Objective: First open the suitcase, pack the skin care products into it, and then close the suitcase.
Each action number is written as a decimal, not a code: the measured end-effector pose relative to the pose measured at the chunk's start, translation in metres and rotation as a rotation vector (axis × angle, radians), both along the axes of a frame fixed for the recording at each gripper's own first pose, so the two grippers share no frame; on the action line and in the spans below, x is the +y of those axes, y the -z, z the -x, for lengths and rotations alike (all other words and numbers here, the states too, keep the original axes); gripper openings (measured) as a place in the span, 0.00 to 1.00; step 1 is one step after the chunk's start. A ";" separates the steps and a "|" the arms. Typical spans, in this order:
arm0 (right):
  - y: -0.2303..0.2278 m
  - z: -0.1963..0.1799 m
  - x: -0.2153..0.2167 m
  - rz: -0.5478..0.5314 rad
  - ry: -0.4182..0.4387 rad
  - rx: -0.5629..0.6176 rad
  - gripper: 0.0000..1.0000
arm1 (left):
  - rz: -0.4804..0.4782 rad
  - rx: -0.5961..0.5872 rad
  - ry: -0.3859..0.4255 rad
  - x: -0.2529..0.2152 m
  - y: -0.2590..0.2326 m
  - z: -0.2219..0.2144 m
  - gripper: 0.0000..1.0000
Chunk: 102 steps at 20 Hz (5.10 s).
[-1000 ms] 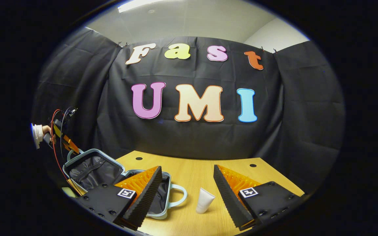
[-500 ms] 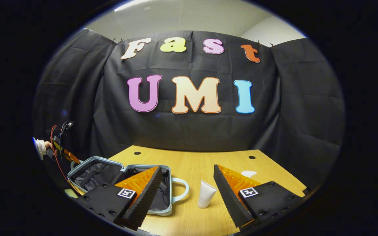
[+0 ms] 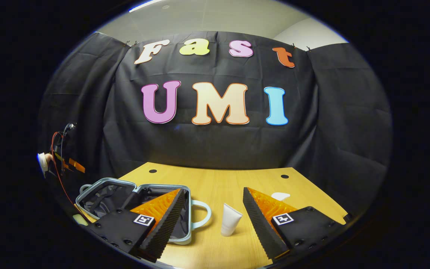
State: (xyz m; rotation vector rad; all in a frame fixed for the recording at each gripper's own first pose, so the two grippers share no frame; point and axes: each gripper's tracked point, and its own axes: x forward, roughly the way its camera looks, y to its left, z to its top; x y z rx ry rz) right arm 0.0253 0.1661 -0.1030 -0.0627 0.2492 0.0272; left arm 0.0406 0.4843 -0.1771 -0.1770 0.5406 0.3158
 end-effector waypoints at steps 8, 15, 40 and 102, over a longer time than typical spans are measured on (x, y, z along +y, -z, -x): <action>0.009 -0.011 -0.069 -0.029 0.008 0.028 0.99 | 0.000 -0.228 0.152 -0.189 -0.089 0.010 0.96; 0.054 -0.023 -0.148 -0.069 -0.122 0.117 0.99 | 0.059 -0.256 0.335 -0.422 -0.053 0.012 0.96; 0.214 -0.088 -0.172 -0.191 -0.370 0.294 0.98 | 0.068 -0.145 0.217 -0.601 0.137 -0.111 0.55; 0.228 -0.042 0.162 -0.228 -0.310 0.821 0.69 | 0.485 0.039 0.232 -0.224 0.009 0.017 0.80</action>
